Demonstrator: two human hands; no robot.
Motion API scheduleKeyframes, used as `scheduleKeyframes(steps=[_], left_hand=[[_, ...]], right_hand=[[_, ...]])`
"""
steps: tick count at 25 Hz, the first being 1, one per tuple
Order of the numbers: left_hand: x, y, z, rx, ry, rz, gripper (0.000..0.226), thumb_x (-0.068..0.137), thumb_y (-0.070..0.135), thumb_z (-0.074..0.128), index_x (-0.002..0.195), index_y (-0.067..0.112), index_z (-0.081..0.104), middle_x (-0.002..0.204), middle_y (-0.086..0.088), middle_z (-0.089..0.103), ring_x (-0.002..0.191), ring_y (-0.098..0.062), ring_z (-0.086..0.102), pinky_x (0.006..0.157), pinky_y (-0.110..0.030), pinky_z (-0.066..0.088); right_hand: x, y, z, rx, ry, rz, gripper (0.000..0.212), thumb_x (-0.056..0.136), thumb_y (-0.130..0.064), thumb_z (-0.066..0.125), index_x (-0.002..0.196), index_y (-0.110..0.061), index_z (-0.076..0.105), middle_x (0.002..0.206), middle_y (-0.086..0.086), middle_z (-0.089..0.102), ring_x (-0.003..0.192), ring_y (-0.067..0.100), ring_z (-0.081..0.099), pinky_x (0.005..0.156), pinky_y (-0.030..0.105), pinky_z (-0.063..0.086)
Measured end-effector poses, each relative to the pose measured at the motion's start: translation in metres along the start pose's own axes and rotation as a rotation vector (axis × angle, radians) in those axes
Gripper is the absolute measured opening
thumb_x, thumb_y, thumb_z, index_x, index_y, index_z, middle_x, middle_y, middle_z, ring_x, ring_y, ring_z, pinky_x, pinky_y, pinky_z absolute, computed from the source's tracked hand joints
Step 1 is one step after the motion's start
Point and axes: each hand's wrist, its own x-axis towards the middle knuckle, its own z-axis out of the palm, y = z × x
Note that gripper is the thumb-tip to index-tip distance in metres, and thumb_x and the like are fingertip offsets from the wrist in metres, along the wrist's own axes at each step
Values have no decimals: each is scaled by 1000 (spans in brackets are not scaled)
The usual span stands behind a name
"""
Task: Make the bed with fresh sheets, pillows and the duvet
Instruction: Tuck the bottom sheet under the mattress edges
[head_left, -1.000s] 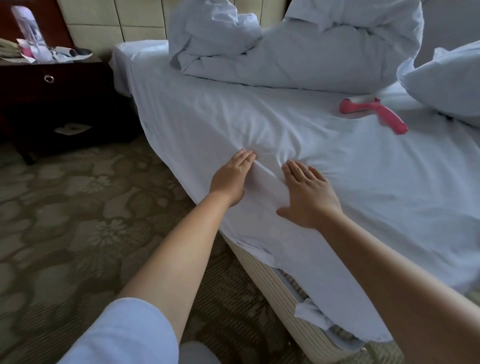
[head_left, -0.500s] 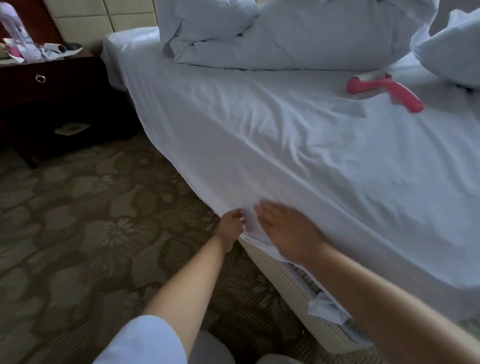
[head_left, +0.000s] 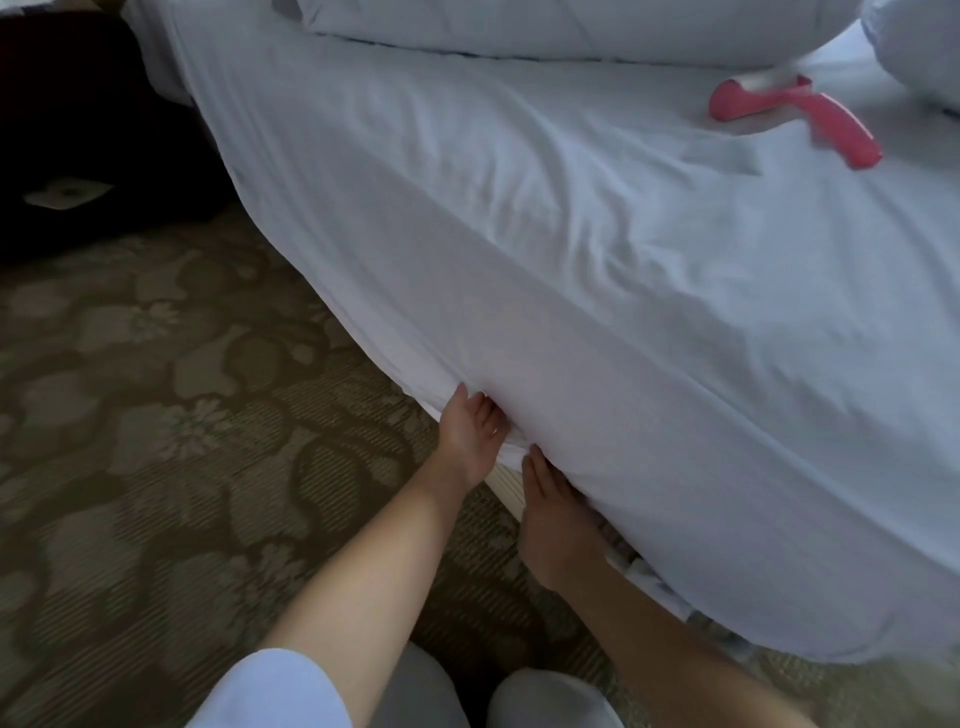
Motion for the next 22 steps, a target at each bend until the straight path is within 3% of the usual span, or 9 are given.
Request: scheduleKeyframes(steps=[5,7,9,11,13,15,17,20,22], left_hand=[[3,14,-3,208,43,26,50,102,36,36,139,2,41,128,-12,56,116,-24,55,101,-34,43],[5,18,-15,381,255,140,26,99,20,47,113,3,60,104,-10,63,91,-20,60,86,-30,50],[8,18,-34,460,442,167,17,94,10,49,92,4,65,100,-13,64,85,-23,60,81,-33,52],[4,10,-47,435,438,52,20,94,7,46,80,9,60,84,-11,58,69,-20,55,69,-29,52],[-3,1,-45,273,292,-39,20,96,7,45,94,7,64,74,-5,49,56,-14,48,71,-25,54],[-2,1,-35,161,211,-3,29,97,8,46,123,1,57,84,-7,54,70,-16,54,92,-30,51],[5,8,-27,144,185,80,33,97,6,48,129,1,51,97,-10,60,85,-19,58,84,-30,52],[12,24,-22,285,215,134,37,92,-5,52,129,1,50,101,-11,61,86,-18,58,78,-27,53],[12,31,-24,355,224,143,45,90,-8,54,133,-1,45,114,-16,62,93,-19,59,82,-27,51]], right_hand=[[15,-4,3,37,42,57,84,51,-19,83,127,7,55,123,21,62,105,31,65,85,41,53],[-2,-10,8,5,78,12,71,61,-21,76,125,6,57,128,20,59,111,32,62,90,44,49],[-7,-14,14,-1,110,9,62,70,-21,62,126,6,57,131,20,56,115,32,59,94,46,45],[4,-9,12,25,82,38,64,68,-23,60,125,6,57,129,21,57,112,32,61,92,46,48],[18,-2,2,68,77,27,67,75,-22,59,134,7,48,138,22,49,122,33,54,99,44,43],[32,-3,-6,99,-8,13,73,91,-27,52,149,1,19,155,17,21,142,28,26,115,37,21],[51,-10,-16,184,-154,70,79,95,-34,47,153,-8,1,160,7,5,146,23,9,118,34,12],[73,-23,-20,192,-224,128,83,93,-32,48,152,-11,-6,160,4,0,146,23,7,118,36,15],[68,-24,-14,118,-127,78,85,88,-24,55,152,-4,4,159,11,8,145,25,15,118,37,18]])
